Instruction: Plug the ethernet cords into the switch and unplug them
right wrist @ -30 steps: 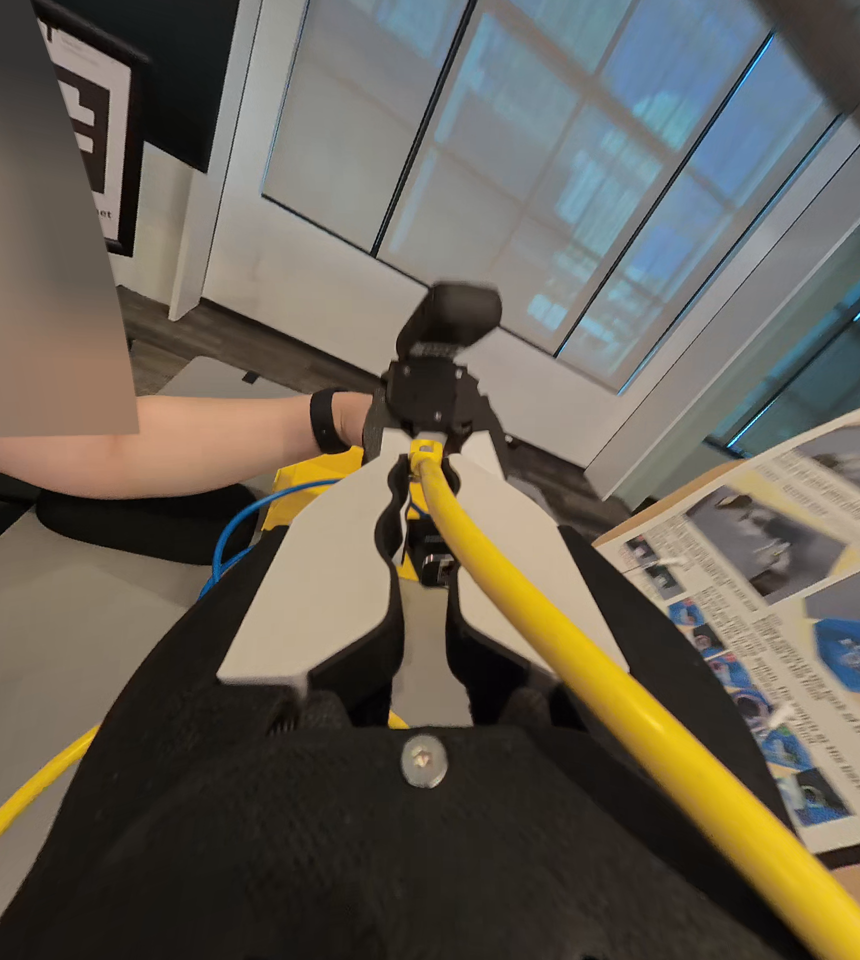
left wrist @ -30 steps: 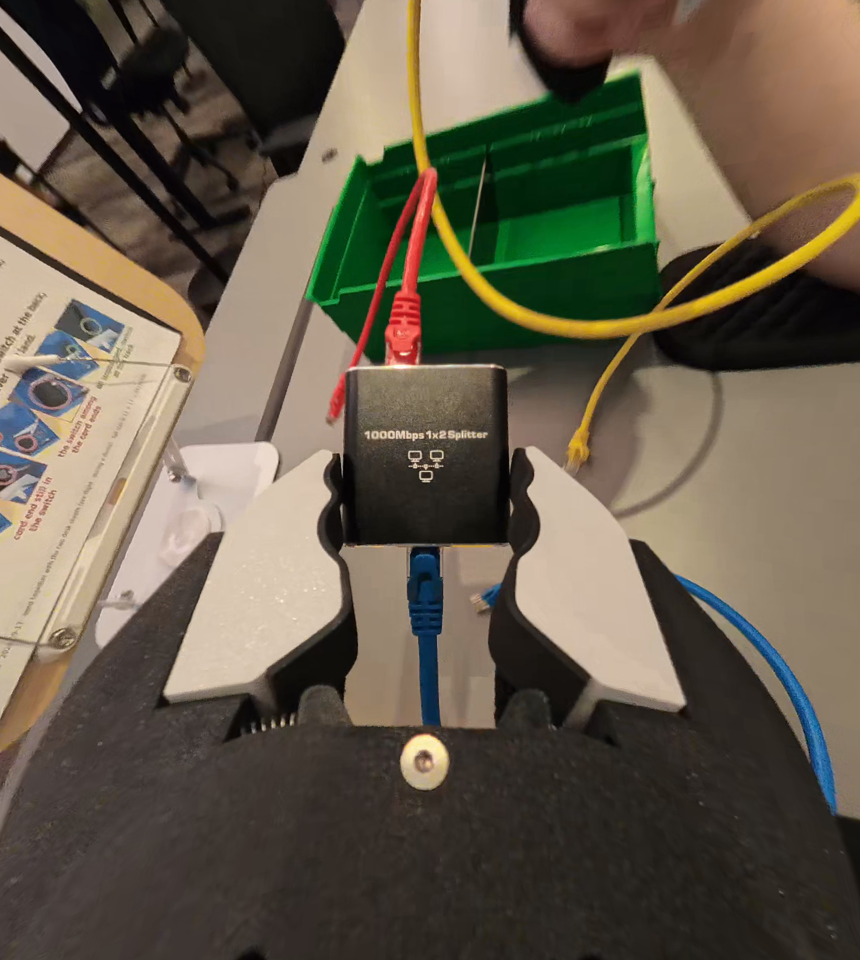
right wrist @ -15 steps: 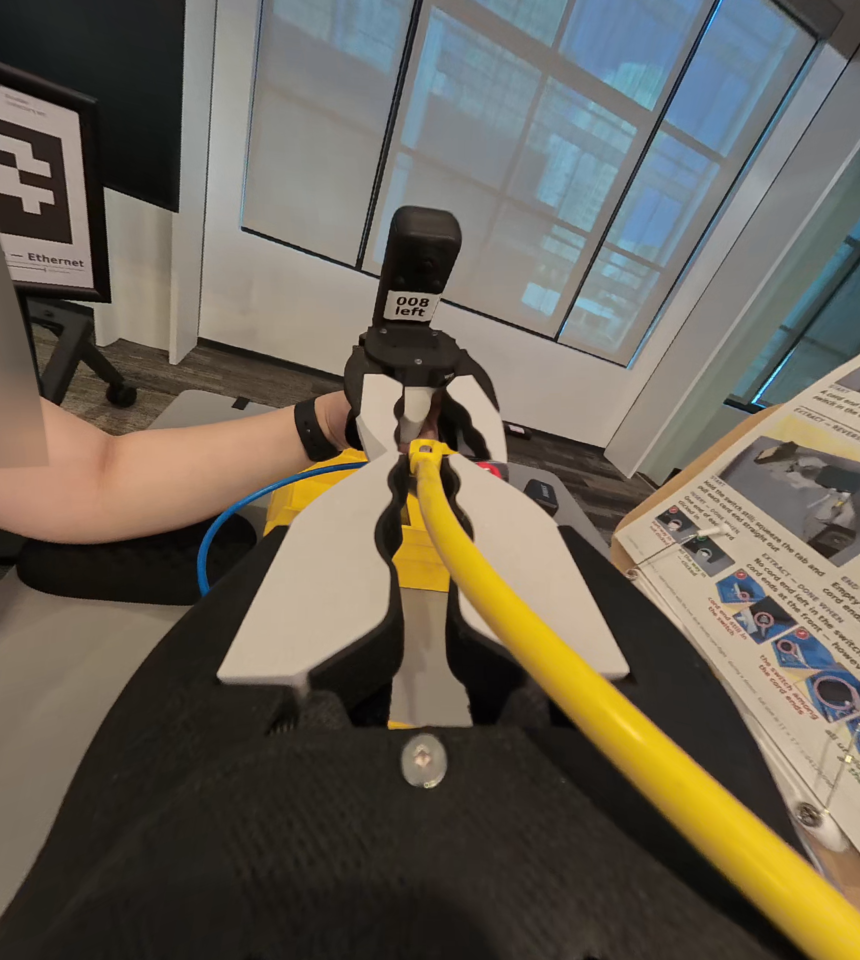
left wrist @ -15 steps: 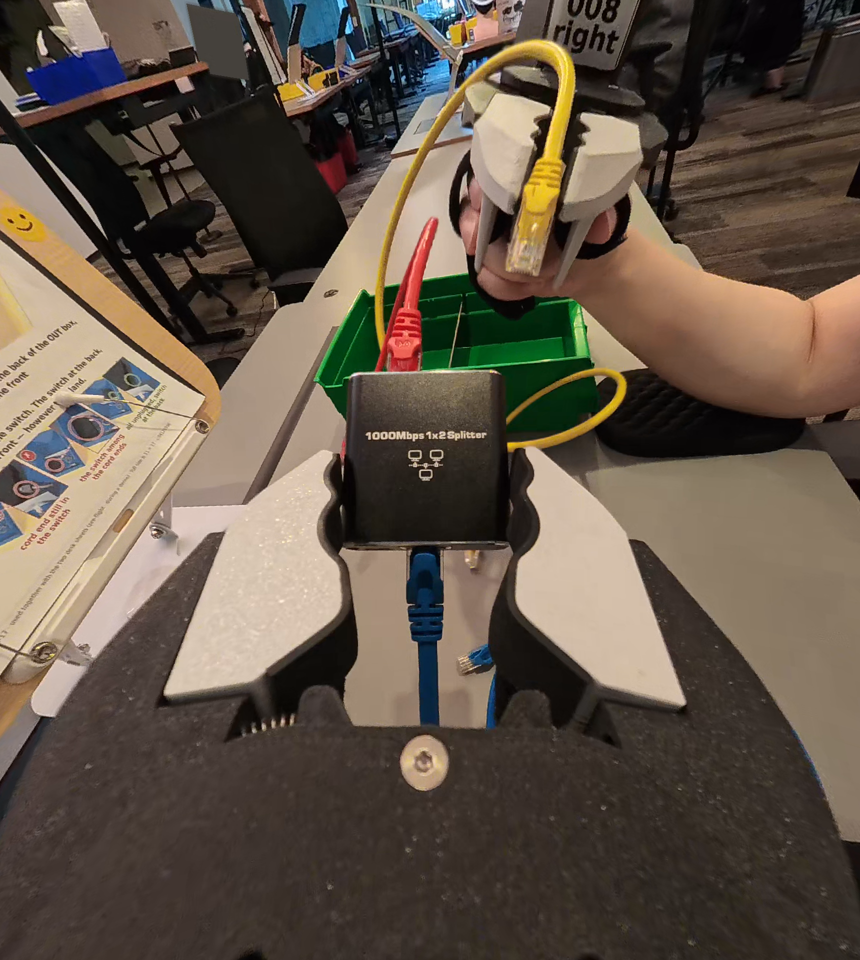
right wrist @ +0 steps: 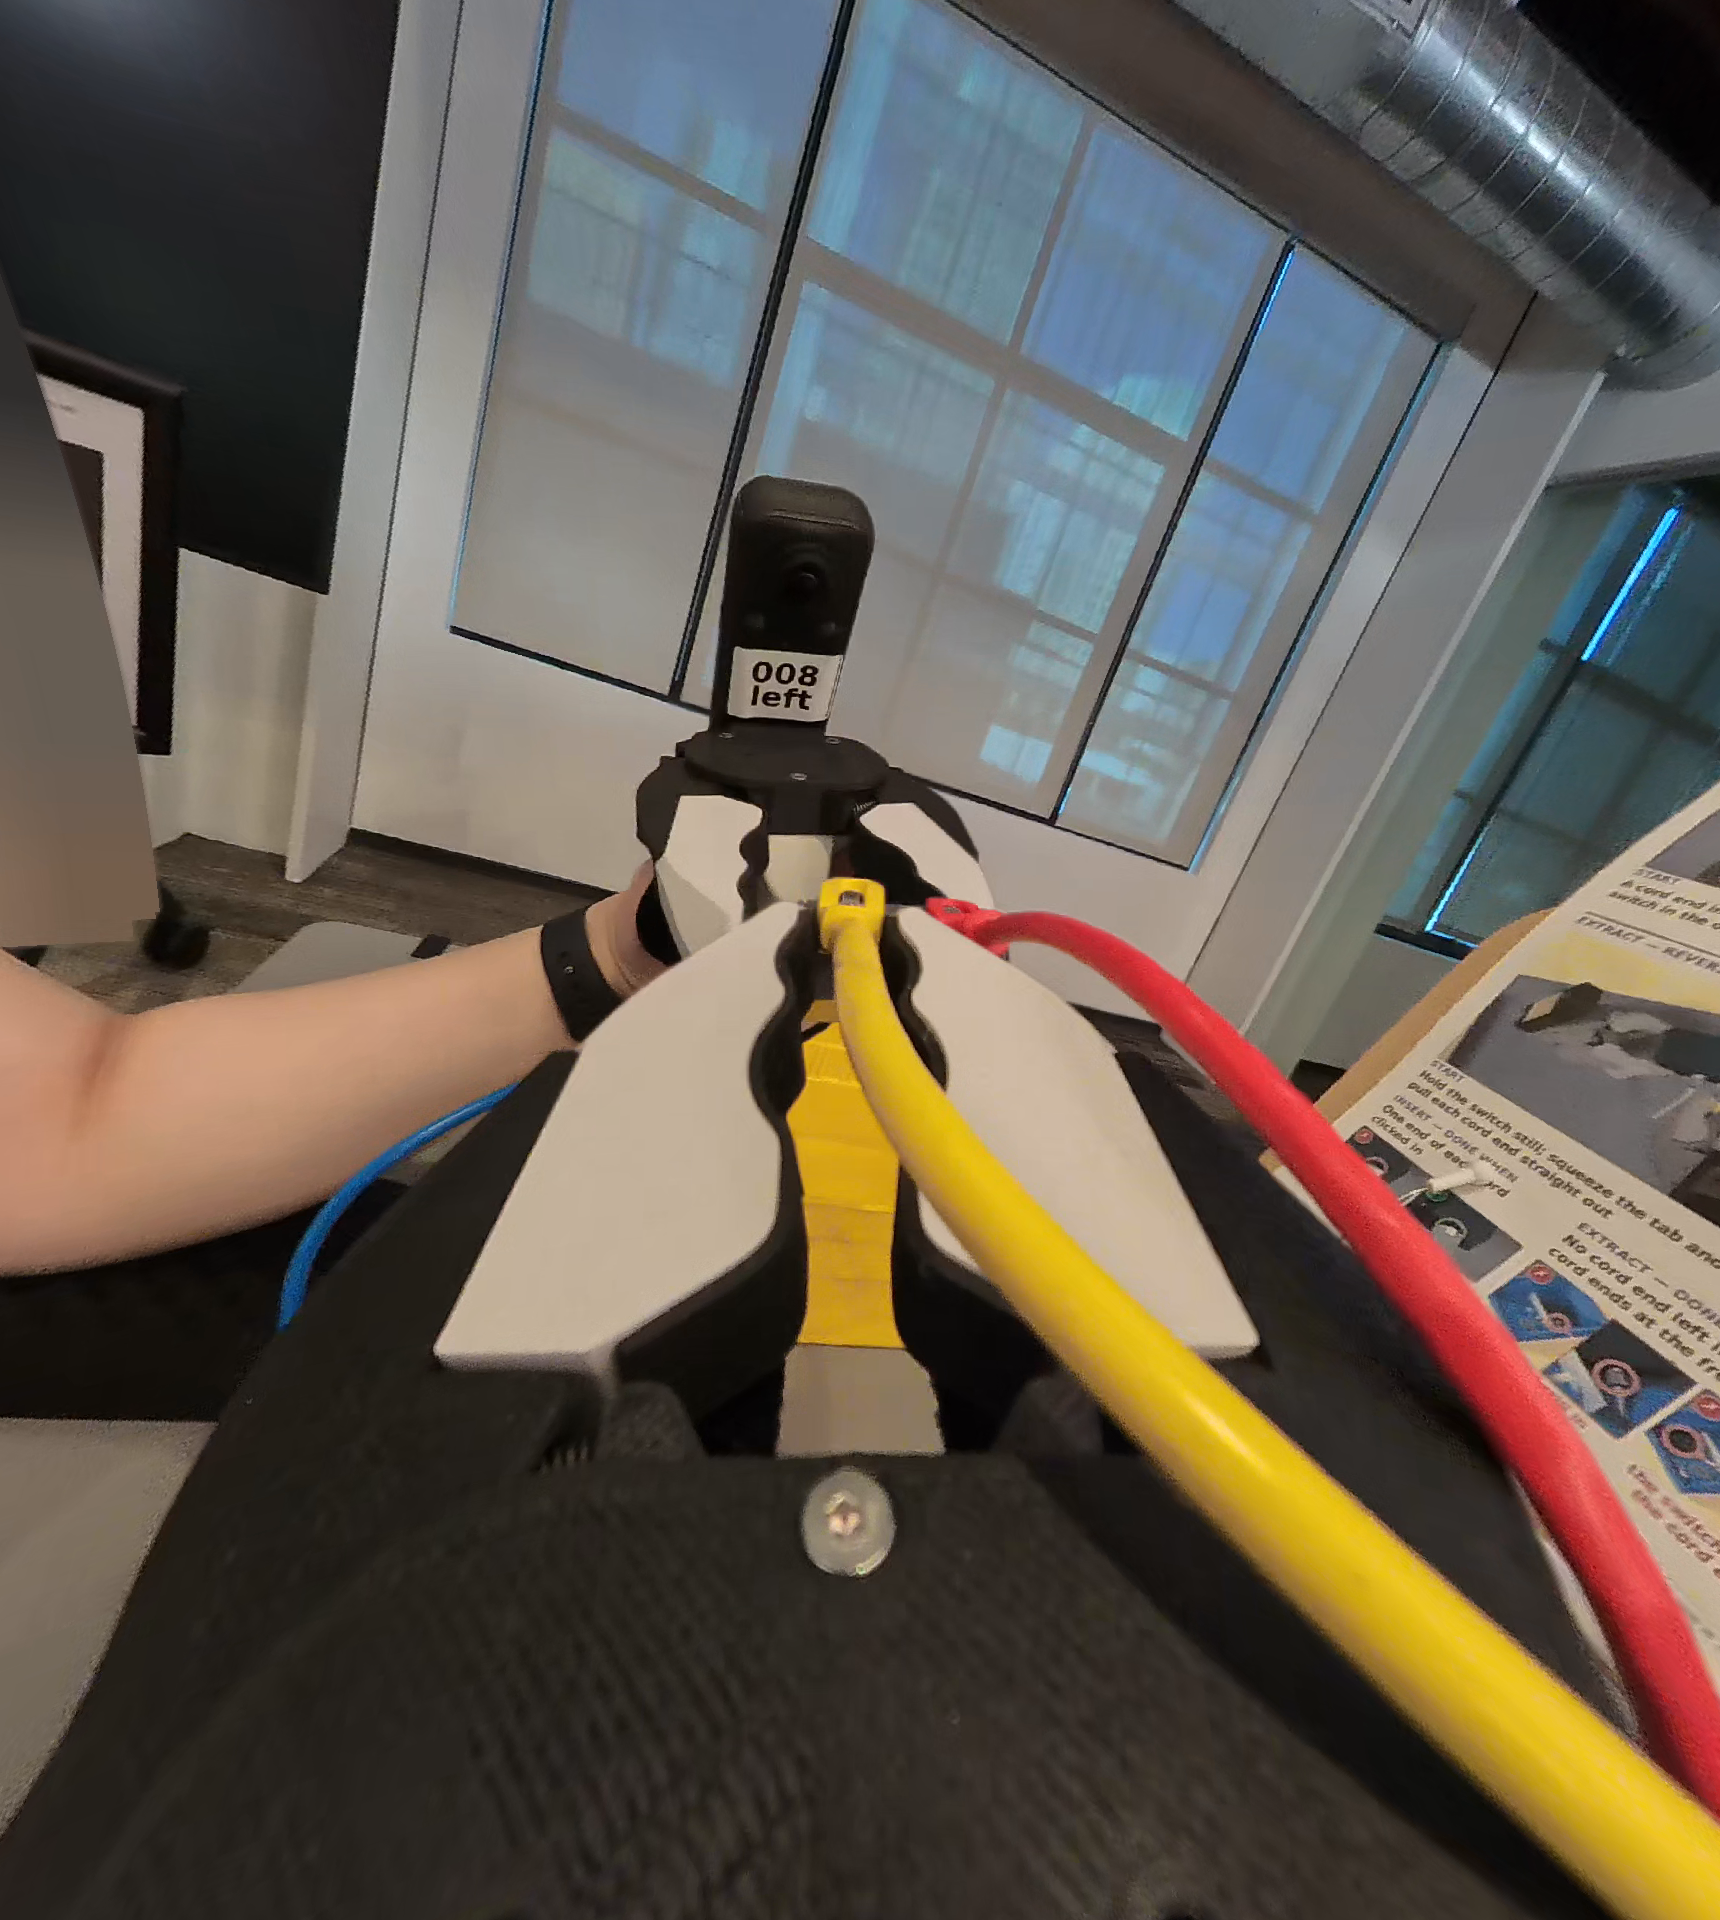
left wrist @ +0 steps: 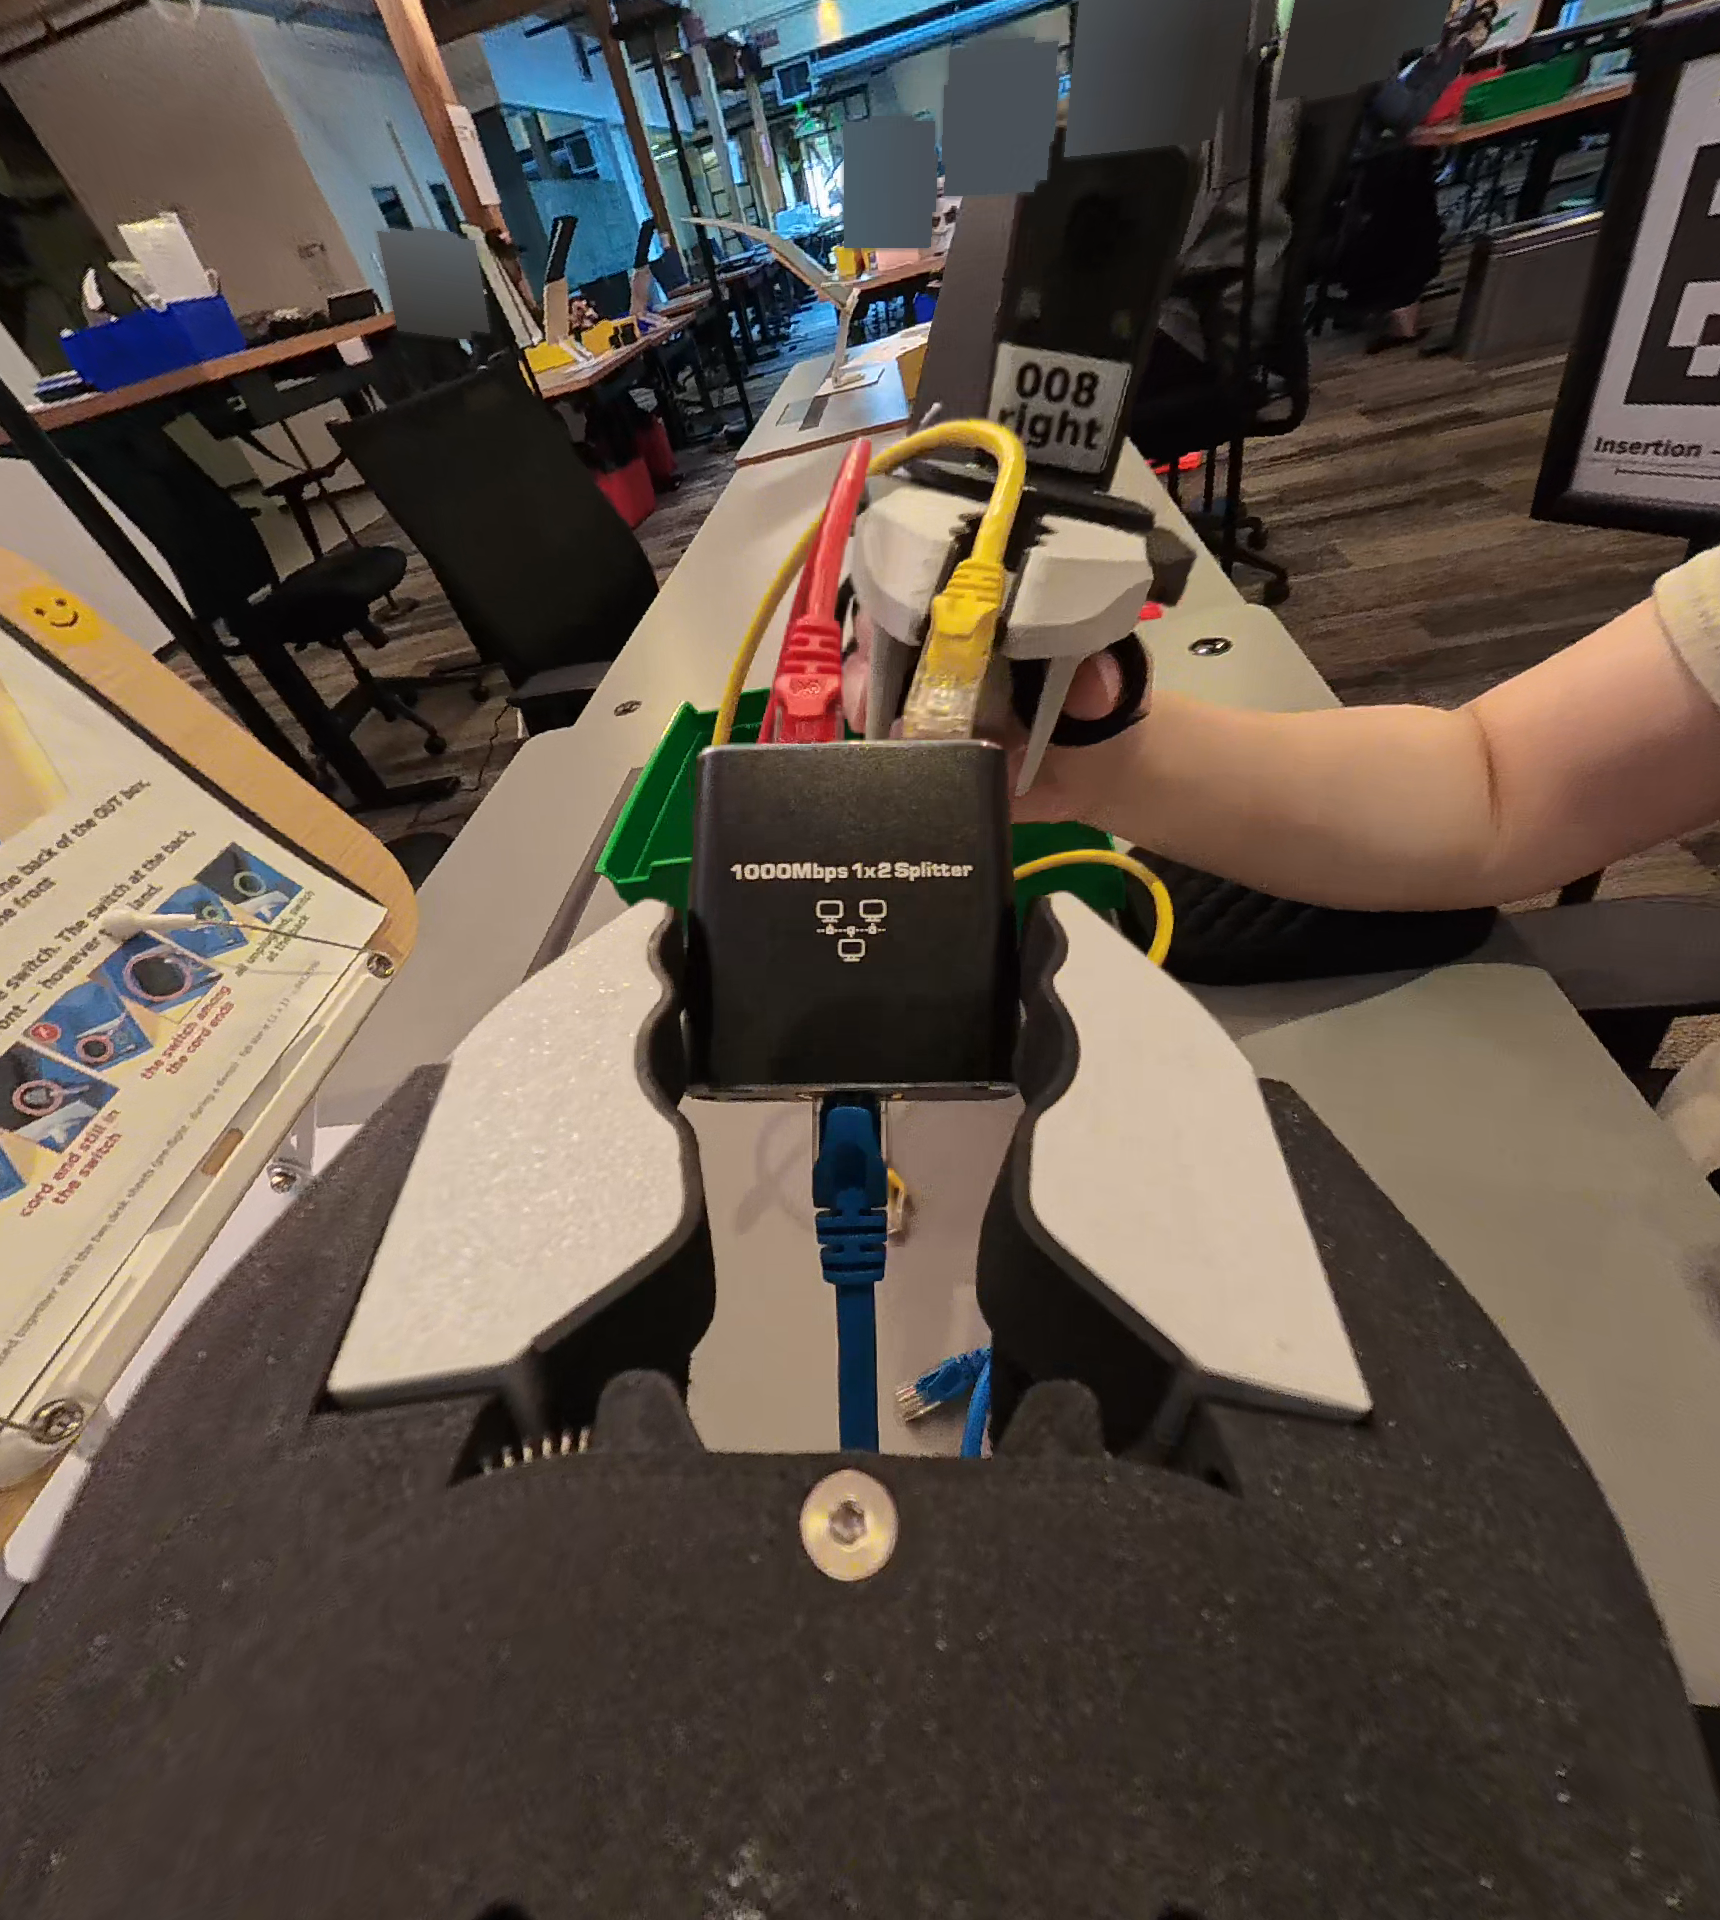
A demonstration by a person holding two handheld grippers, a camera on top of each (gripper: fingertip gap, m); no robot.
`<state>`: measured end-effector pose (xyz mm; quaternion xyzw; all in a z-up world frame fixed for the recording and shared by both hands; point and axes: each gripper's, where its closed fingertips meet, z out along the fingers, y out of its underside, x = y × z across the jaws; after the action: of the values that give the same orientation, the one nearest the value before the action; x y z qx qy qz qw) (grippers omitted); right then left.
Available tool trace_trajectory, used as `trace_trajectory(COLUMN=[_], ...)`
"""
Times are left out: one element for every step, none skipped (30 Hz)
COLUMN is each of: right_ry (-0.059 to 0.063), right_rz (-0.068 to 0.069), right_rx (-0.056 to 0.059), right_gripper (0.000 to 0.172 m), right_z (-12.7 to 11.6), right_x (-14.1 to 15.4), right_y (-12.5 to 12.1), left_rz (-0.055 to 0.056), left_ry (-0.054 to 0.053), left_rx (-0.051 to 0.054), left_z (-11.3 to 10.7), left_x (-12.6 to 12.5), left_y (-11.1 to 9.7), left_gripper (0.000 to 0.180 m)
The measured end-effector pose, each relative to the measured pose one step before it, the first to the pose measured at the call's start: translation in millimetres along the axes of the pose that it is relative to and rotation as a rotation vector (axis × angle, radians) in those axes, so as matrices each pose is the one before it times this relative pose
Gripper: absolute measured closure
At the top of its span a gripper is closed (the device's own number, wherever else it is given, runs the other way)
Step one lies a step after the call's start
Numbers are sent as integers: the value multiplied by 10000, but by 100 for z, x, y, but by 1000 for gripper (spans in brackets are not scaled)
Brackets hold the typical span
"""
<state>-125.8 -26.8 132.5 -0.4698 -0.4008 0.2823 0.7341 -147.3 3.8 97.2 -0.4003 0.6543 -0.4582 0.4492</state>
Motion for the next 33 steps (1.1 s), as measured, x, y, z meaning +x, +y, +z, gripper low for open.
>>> trace_trajectory(right_ry=[49,-16,-10,92,30,-48,10,-35,-138,-259,-252,-133,-104,-186,-127,-81,-115,-27,41,37,31,32,32,78,47,-33,2,50,43,65,90,74,75], right_rz=[-72,15,14,-87,-75,-17,-58,-34,87,202,289,266,207,229,194,154,156,67,-51,-48,4,62,39,-2,33,84,52,25,-22,-70,-114,-113,-86], right_rx=[-35,-105,-75,27,-37,-98,-11,30,-10,-7,-77,-73,-84,-79,-11,52,-17,-112,-86,-66,-87,-87,-73,-52,-2,80,49,-48,-108,-128,-136,-145,-115], right_gripper=[159,159,159,159,159,159,159,159,159,159,159,159,159,159,159,159,159,159,159,159,159,159,159,159,159,159,159,159,159,159,156,154,153], right_z=[25,37,8,-40,-4,27,-11,-28,-69,-86,-10,2,-62,-96,-68,-45,-50,-60,3,19,24,0,-20,-55,-98,-114,-116,-74,-45,-11,15,-4,-30], right_x=[7,-1,1,87,15,-65,-7,-63,-71,-178,-135,3,49,-48,-4,-4,-48,37,35,3,7,35,61,135,114,28,41,73,20,2,1,6,33], right_y=[53,121,77,-30,47,112,12,-22,30,47,160,180,196,162,60,-9,42,122,88,25,45,35,26,11,-83,-218,-188,-70,2,36,55,67,33], left_rz=[19,8,-7,3,5,3,17,30,9,-3,1,3,23,13,-6,1,-2,4,-9,-9,-3,-26,-40,-32,-31,-32,-27,-7,3,-37,-55,-52,-53], left_ry=[46,4,63,88,74,82,128,28,20,68,34,18,-44,3,51,27,29,-1,-20,-6,-2,-6,-4,-36,-39,18,37,3,9,50,31,4,10], left_rx=[32,15,12,28,32,9,-43,-48,-26,22,53,-49,-107,-54,-38,-44,-66,-62,-81,-77,-41,-28,-35,-30,8,102,172,147,97,42,25,45,50], left_z=[-5,-17,12,40,68,87,123,120,60,20,5,61,70,43,93,152,115,59,50,48,16,16,22,80,99,99,90,60,61,61,61,28,-10], left_x=[102,15,98,142,109,125,205,58,28,102,42,27,-53,7,76,45,54,15,-20,-13,-1,-10,-31,-75,-100,-27,-19,-60,-43,-8,-47,-98,-80], left_y=[-60,-29,-9,-26,-53,-10,57,76,37,-22,-73,44,147,92,54,36,56,73,111,99,63,43,56,45,-9,-134,-219,-178,-51,54,78,63,42], left_gripper=[119,119,119,119,119,119,119,119,119,119,120,119,120,119,120,119,120,120,120,120,119,119,119,119,119,119,119,119,119,119,119,119,119])
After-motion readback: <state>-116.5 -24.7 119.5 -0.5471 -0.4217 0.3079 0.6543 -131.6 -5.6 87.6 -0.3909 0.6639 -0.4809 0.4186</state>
